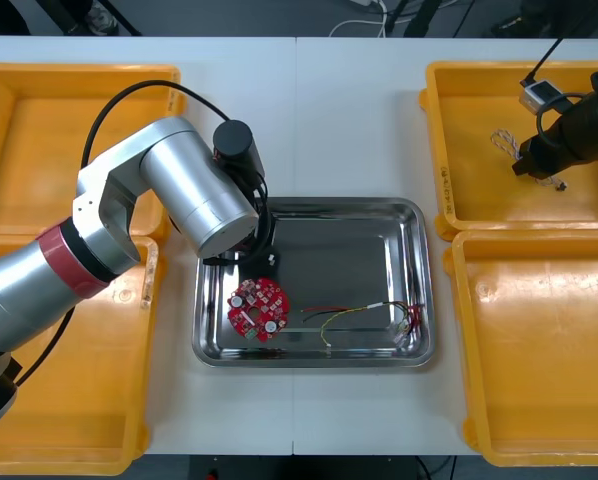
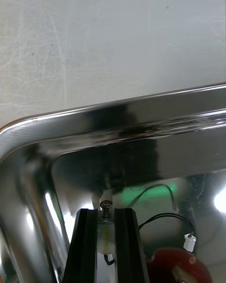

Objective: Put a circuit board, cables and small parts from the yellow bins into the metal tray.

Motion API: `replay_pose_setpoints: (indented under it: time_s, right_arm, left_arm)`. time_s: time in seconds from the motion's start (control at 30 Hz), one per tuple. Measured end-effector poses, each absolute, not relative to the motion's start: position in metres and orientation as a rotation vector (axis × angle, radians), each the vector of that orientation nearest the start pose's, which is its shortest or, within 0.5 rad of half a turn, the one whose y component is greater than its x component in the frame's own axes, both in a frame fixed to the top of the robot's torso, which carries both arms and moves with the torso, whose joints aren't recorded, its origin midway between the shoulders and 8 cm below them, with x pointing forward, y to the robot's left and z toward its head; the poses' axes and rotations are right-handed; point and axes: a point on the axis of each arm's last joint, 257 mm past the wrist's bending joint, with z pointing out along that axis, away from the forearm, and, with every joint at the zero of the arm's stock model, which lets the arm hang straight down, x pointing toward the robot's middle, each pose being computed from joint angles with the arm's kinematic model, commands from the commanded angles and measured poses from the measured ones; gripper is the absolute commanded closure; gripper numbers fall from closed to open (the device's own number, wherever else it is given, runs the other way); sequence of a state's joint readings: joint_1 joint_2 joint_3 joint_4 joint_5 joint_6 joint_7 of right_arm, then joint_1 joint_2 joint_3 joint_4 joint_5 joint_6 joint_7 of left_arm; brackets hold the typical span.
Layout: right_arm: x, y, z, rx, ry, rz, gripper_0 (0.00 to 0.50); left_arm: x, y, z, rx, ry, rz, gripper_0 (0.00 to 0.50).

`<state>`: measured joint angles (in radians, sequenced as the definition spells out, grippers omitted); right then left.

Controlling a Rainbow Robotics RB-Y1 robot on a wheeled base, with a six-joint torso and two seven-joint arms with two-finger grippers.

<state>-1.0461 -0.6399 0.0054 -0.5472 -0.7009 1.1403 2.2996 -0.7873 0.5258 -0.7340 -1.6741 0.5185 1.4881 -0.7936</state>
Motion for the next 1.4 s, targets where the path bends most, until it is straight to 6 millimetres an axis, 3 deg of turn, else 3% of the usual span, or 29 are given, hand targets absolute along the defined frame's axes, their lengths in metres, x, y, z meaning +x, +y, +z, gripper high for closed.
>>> replay_pose_setpoints:
  time_s: [0.13,0.2,0.23,0.33,0.57,0.6,0.67,0.73,0.77,0.83,0.87,1.17,1.4]
  right_arm:
    - [0.635,-0.383,-0.206,-0.592,2.474,-0.083,0.0]
    - [0.634,-0.384,-0.208,-0.59,2.476,-0.082,0.0]
    - [0.634,-0.384,-0.209,-0.589,2.477,-0.079,0.0]
    - [0.633,-0.383,-0.212,-0.582,2.476,-0.07,0.0]
    - [0.635,-0.382,-0.214,-0.597,2.455,-0.064,0.002]
    - [0.635,-0.382,-0.214,-0.602,2.454,-0.065,0.023]
    - [0.635,-0.382,-0.214,-0.603,2.454,-0.065,0.109]
    - [0.635,-0.382,-0.214,-0.603,2.454,-0.064,0.229]
    - [0.635,-0.382,-0.214,-0.603,2.454,-0.064,0.349]
    - [0.635,-0.382,-0.214,-0.602,2.454,-0.064,0.466]
    - [0.635,-0.382,-0.214,-0.602,2.454,-0.064,0.499]
    - [0.635,-0.382,-0.214,-0.602,2.453,-0.063,0.5]
    - [0.636,-0.381,-0.212,-0.606,2.448,-0.064,0.5]
  left_arm:
    - [0.502,0.095,-0.254,0.241,2.586,-0.008,0.493]
    - [0.502,0.094,-0.254,0.241,2.586,-0.016,0.382]
    - [0.502,0.094,-0.254,0.238,2.586,-0.018,0.264]
    - [0.502,0.092,-0.255,0.222,2.585,-0.032,0.0]
    - [0.502,0.09,-0.255,0.201,2.586,-0.048,0.0]
    - [0.502,0.09,-0.255,0.2,2.586,-0.048,0.0]
    - [0.502,0.09,-0.255,0.198,2.586,-0.049,0.0]
    - [0.502,0.09,-0.255,0.198,2.586,-0.05,0.0]
    - [0.502,0.09,-0.255,0.198,2.586,-0.05,0.0]
    - [0.502,0.09,-0.255,0.197,2.585,-0.05,0.0]
    - [0.502,0.09,-0.255,0.197,2.585,-0.05,0.0]
    - [0.495,0.094,-0.254,0.178,2.625,-0.048,0.0]
    - [0.482,0.11,-0.229,0.078,2.71,-0.078,0.0]
